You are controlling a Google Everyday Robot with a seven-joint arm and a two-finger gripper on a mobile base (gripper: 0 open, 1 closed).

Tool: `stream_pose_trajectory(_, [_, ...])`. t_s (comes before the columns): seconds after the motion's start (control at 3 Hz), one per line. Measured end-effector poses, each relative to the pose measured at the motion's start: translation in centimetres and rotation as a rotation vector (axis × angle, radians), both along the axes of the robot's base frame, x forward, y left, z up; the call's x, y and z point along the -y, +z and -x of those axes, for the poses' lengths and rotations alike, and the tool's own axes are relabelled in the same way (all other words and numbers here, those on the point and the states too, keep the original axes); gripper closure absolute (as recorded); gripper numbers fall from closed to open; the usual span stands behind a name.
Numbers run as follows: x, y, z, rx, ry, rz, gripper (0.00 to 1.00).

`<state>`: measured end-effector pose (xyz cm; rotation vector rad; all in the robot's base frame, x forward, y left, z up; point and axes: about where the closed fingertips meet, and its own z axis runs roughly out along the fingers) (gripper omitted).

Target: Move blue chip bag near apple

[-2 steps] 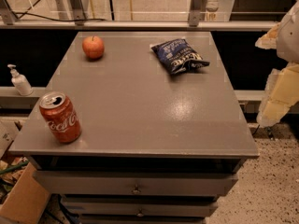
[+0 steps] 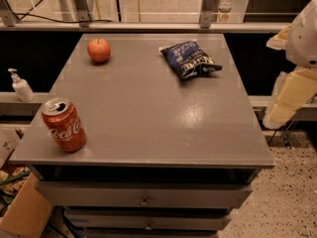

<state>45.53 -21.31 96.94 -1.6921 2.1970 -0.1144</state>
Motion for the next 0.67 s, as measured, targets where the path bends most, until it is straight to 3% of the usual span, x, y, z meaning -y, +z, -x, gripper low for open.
stream_pose_trajectory(0.67, [-1.9, -1.9, -9.0, 0.183, 0.02, -0.12, 0.0])
